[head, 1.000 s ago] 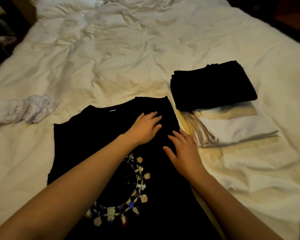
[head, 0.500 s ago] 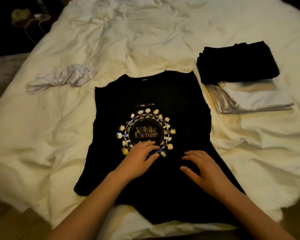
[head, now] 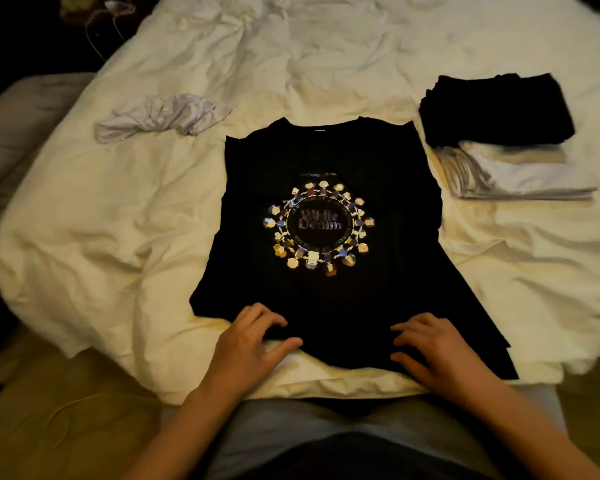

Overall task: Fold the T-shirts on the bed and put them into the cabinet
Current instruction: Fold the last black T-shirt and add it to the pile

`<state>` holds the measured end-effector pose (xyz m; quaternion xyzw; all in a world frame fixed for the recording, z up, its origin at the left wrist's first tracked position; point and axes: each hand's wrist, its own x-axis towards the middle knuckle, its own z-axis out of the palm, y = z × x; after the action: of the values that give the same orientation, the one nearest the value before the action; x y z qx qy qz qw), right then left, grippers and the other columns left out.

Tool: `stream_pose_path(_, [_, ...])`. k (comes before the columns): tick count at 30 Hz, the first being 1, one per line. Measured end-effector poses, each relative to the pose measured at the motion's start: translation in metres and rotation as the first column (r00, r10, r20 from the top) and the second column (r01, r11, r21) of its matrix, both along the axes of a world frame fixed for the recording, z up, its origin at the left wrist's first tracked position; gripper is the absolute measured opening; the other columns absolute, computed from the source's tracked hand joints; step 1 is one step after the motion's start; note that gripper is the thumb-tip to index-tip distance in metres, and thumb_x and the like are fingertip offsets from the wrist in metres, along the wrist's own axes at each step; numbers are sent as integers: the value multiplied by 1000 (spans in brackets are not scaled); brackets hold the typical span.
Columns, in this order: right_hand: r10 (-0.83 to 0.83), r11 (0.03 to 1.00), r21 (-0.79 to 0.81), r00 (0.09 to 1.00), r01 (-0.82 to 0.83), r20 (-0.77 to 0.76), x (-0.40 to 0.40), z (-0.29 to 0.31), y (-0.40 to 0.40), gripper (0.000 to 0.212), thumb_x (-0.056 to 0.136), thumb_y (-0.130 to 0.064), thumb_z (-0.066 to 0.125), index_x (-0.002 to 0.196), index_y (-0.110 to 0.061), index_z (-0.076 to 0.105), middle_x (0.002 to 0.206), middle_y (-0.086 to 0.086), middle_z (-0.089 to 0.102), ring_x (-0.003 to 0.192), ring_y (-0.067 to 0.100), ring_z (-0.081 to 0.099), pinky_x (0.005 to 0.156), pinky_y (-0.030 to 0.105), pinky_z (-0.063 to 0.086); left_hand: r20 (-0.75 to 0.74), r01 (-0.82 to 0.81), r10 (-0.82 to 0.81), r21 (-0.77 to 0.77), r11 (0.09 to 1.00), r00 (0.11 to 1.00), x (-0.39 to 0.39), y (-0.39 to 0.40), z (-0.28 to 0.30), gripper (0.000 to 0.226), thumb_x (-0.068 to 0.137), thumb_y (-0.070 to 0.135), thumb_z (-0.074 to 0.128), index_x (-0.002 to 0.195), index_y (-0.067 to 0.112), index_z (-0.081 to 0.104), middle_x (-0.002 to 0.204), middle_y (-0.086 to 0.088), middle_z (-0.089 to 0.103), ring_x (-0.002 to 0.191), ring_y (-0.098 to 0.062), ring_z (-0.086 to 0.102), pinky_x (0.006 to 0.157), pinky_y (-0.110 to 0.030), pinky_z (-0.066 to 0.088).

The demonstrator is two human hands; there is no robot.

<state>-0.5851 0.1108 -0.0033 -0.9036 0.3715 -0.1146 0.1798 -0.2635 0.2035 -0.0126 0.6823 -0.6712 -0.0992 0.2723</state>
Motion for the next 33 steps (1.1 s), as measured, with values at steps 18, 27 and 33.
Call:
stream_pose_path(18, [-436,898,138,885,418,164,30,49,-18,13,94,-19,65,106,-14,65,87,4,68,81,25,65,67,31,40,44,56,-66,194,979,997,52,-76,27,37,96,51,47,89,20,66,79,4,63,77,-17,59,72,-38,46])
stream_pose_path(27, [-415,907,-49,908,417,47,59,27,-84,51,87,-30,73,128,-5,58,124,14,56,117,33,51,95,42,46,239,-33,73,-168,985,968,18,-109,21,25,91,40,61,99,17,67,99,2,61,91,-19,60,56,-35,56])
stream_pose_path(33, [-462,886,-6,883,464,-83,49,0,-77,46,90,-27,69,131,-9,58,124,9,59,117,29,50,81,39,49,263,-156,147,16,988,954,-3,-70,-25,52,74,48,80,113,14,70,107,1,63,104,-16,53,60,-34,59])
